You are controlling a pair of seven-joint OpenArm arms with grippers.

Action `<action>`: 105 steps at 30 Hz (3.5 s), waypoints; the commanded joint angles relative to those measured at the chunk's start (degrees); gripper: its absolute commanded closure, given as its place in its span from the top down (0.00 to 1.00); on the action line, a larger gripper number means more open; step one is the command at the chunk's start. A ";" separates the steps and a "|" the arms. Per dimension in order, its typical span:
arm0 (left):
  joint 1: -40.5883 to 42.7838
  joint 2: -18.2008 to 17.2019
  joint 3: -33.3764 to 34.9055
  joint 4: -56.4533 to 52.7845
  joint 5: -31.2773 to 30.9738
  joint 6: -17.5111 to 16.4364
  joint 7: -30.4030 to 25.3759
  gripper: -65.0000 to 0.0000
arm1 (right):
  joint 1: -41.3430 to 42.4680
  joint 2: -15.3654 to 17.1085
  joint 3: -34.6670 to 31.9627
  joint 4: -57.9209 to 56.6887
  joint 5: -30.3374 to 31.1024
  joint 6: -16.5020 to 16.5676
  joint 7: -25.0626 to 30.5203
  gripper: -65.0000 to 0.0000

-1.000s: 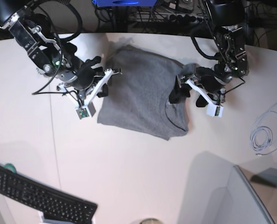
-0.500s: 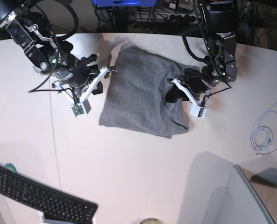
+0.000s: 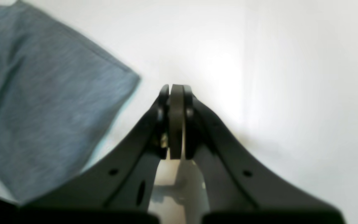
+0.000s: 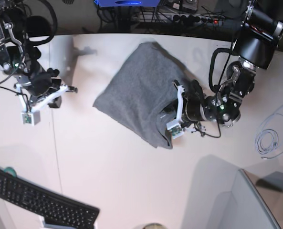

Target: Layout the t-shirt on the table in an organized manner, then fold the t-shirt properly

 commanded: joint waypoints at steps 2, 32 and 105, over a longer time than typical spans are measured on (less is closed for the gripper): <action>-5.26 -0.80 6.61 0.98 -1.09 -0.45 -1.25 0.00 | -0.54 0.23 2.50 1.12 -0.11 0.40 1.00 0.00; -15.54 12.83 28.06 -17.22 28.45 -0.45 -25.43 0.00 | -10.91 -4.52 14.10 3.49 -0.03 0.14 0.91 0.00; 33.42 6.32 -16.34 20.67 5.86 -0.45 -15.93 0.00 | -10.65 -5.14 -14.03 1.12 -8.03 0.49 3.82 0.00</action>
